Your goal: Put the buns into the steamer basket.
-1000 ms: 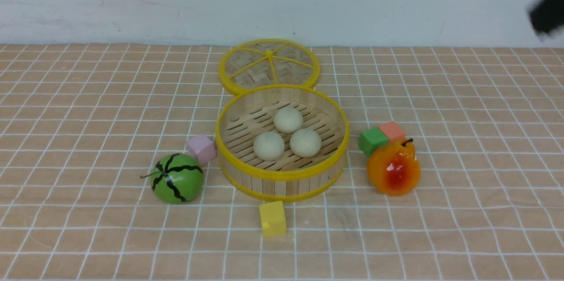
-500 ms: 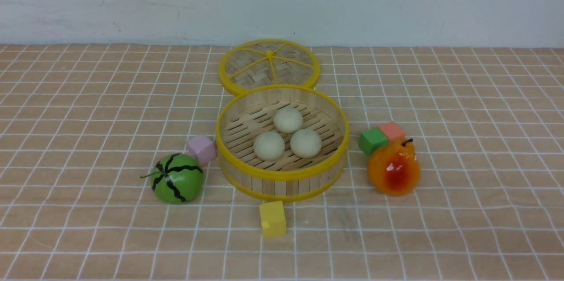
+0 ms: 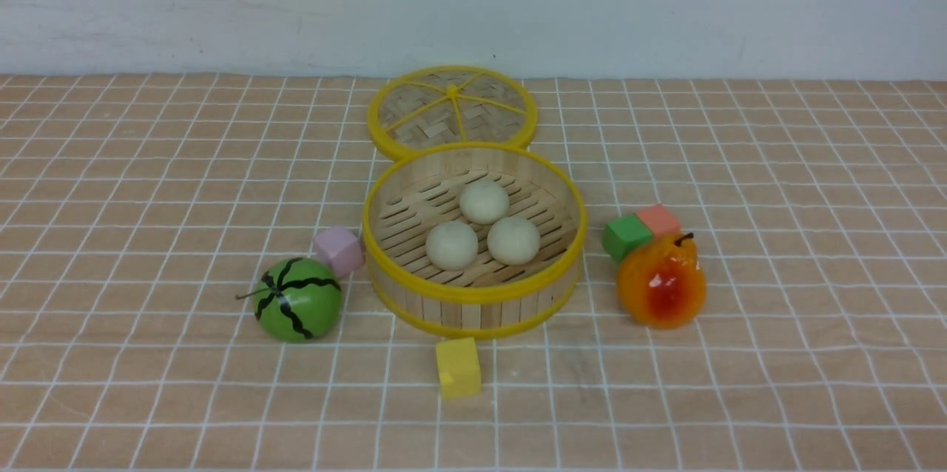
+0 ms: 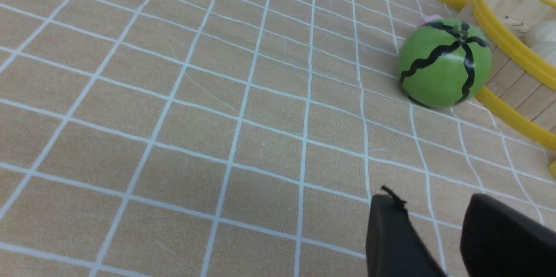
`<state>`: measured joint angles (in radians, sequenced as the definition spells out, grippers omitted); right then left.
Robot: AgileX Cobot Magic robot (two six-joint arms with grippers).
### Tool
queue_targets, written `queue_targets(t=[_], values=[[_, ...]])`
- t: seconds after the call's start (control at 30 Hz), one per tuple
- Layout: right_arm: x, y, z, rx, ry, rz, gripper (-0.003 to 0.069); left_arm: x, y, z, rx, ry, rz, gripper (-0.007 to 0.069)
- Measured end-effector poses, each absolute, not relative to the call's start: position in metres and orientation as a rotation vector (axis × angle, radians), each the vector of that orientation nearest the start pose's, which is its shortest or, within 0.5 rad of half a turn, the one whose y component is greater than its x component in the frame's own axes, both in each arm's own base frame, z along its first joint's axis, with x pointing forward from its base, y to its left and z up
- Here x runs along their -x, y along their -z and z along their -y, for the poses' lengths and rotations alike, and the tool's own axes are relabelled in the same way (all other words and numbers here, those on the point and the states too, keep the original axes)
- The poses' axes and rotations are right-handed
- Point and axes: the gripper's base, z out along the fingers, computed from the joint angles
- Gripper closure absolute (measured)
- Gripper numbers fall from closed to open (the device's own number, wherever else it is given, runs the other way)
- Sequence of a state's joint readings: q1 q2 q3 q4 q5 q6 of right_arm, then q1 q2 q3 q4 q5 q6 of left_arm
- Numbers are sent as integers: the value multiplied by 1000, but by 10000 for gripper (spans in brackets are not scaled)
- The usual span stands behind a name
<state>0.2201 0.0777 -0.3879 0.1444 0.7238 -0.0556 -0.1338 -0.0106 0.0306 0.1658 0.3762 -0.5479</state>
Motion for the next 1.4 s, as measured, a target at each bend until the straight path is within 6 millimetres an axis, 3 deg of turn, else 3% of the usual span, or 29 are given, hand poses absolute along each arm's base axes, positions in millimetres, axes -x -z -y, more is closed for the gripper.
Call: queue_targets(t=[0.27,0.47,0.6,0.93,1.4], values=[[-28,-272,-15,214,-270,-1886,669,-53,-170,2,286,305,-1864,386],[-27,-272,-9,119,-138,-1866,669,-53,-170,2,286,305,-1864,386],[-28,-260,-5,59,-59,-1802,664,-53,-170,2,286,305,-1864,386],[-49,-174,0,-30,2,-1936,658,-53,-170,2,286,305,-1865,386],[-52,-173,0,-35,4,-1882,643,-53,-170,2,286,305,-1864,386]])
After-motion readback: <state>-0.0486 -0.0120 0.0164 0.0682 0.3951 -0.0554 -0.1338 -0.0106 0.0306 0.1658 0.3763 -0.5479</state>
